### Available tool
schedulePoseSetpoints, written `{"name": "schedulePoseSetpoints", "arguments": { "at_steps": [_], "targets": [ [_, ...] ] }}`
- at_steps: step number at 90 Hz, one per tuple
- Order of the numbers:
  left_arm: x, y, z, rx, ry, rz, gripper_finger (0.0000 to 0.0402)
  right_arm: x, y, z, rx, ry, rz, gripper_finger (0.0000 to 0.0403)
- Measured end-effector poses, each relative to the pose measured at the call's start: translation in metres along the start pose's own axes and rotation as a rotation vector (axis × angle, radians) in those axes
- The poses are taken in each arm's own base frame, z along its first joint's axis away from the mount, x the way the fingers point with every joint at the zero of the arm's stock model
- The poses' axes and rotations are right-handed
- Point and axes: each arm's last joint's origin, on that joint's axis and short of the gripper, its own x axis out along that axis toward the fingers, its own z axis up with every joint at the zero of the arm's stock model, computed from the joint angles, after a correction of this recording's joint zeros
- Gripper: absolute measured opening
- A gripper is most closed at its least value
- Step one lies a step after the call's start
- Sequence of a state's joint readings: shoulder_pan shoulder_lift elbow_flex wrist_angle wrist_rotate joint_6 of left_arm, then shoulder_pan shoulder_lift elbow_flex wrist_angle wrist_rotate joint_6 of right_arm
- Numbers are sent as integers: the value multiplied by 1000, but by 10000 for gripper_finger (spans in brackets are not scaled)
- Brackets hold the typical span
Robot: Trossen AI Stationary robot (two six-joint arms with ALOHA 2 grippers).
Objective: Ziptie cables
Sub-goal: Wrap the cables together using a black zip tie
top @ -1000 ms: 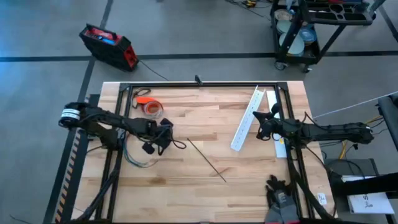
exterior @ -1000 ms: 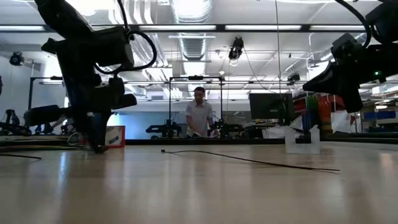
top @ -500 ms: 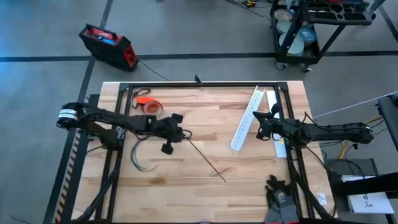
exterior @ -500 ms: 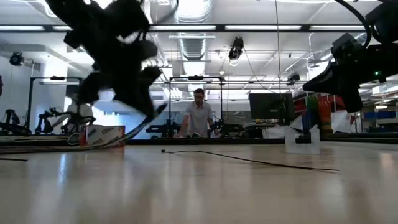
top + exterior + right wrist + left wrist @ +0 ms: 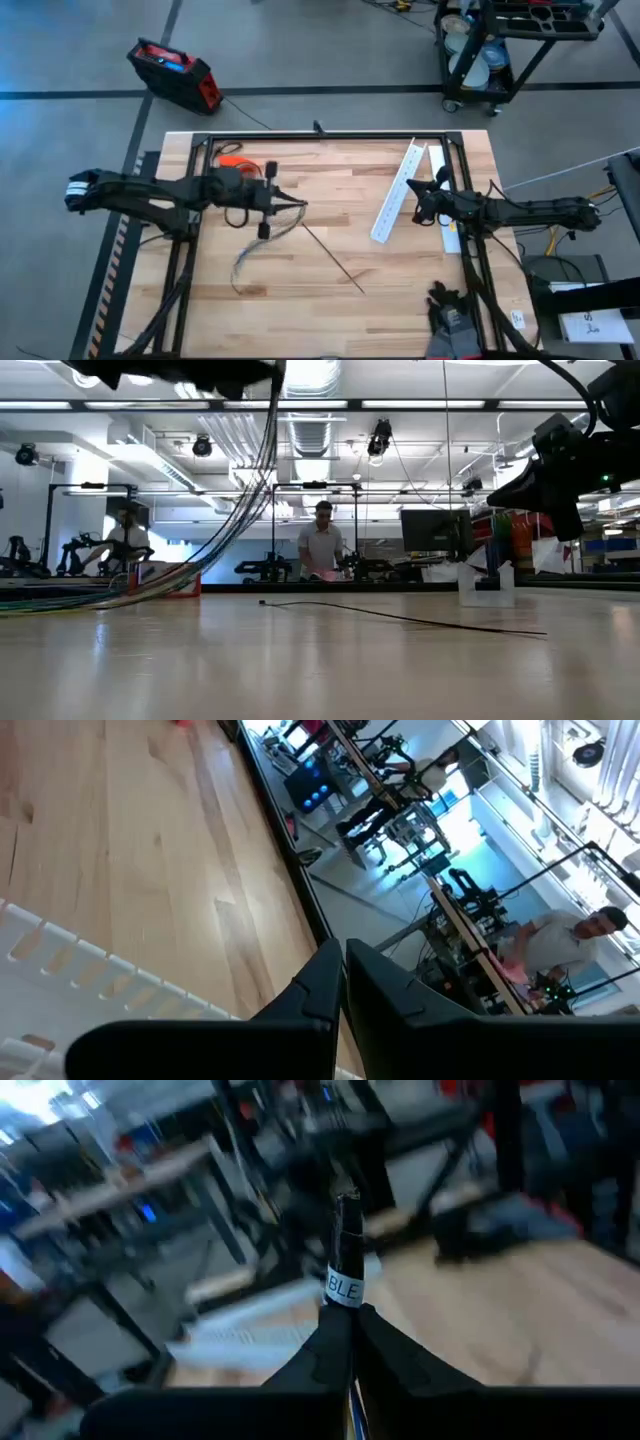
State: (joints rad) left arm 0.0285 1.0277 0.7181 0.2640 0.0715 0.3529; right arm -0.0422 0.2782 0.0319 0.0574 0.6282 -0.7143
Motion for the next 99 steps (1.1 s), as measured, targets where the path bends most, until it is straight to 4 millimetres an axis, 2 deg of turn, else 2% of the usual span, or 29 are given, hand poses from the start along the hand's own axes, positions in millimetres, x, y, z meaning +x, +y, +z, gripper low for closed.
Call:
{"name": "schedulePoseSetpoints", "arguments": {
  "at_steps": [9, 20, 32, 48, 61, 70, 79, 87, 99],
  "targets": [
    [-4, 4, 13, -6, -49, 18, 3, 0, 0, 0, -6, 0, -1, 7],
    [-12, 11, 33, -32, -118, 39, 3, 0, 0, 0, -119, 0, 0, 7],
    [-26, 14, 52, -41, -159, 41, 2, 0, 0, 0, -156, 1, 0, 7],
    [-46, 2, 59, -71, -153, -36, 1, 0, 0, 0, -146, 0, 0, 7],
    [-48, -23, 35, -133, -35, -154, 0, 0, 0, 0, -145, 0, 0, 7],
    [-44, -42, 8, -185, 69, -216, 0, 0, 0, 0, -114, 0, 0, 7],
    [-40, -57, -23, -207, 183, -188, 0, 0, 0, 1, -42, -15, 4, 7],
    [-35, -66, -49, -160, 242, -143, 0, 0, 1, 2, 99, -52, 50, 7],
    [-23, -78, -80, -78, 251, -113, 3, 0, 0, 9, 466, -149, 155, 7]
  ]
}}
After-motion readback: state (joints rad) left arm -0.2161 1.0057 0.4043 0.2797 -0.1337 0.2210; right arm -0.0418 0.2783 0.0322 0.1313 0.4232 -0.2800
